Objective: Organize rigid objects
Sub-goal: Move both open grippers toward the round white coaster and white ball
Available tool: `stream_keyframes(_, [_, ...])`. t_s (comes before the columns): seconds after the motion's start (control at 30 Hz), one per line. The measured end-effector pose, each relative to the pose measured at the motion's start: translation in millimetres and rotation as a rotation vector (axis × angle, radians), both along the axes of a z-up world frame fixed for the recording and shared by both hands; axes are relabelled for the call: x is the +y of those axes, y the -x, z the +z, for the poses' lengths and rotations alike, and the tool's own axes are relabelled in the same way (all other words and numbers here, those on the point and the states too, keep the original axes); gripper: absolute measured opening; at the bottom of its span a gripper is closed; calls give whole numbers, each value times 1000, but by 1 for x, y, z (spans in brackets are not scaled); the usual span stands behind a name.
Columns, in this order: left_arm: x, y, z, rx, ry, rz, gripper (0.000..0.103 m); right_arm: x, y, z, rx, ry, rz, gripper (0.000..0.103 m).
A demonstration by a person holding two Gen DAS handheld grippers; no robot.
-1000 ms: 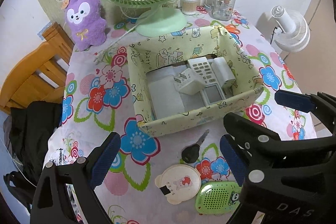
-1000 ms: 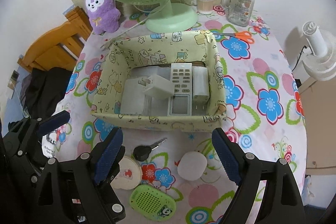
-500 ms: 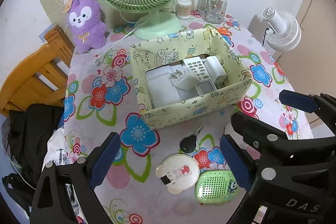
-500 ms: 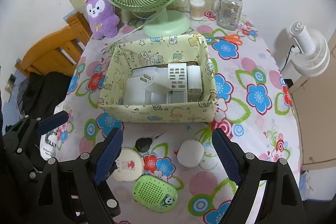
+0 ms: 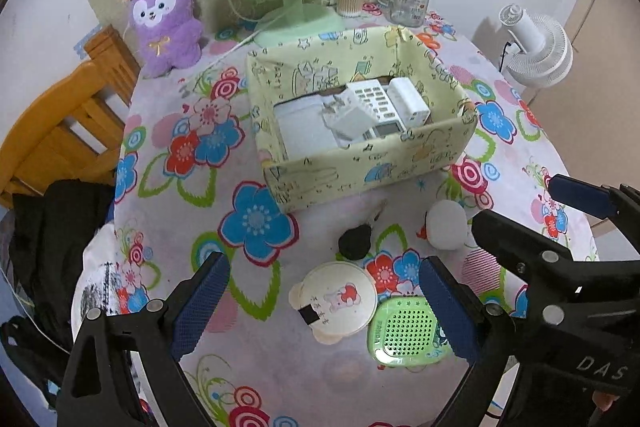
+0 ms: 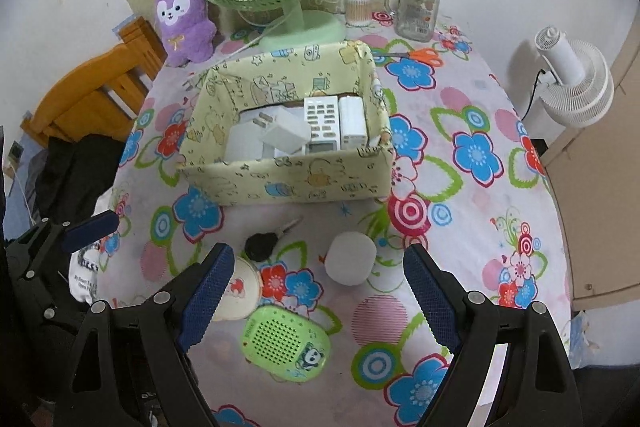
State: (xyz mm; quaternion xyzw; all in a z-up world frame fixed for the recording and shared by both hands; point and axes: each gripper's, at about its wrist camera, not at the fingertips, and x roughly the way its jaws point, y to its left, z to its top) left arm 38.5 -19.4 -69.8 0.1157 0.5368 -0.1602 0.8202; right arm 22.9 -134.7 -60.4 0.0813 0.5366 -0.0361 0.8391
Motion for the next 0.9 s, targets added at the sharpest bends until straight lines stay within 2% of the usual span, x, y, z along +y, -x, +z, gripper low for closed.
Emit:
stream_keyframes(0.37, [3,4,-30,72,29,82,97,-13,3,-26,32,-13,33,89])
stream_keyframes(0.9, [6,-2,-78,160,-11,146,97,-18,-5,-73,101,5,69,89])
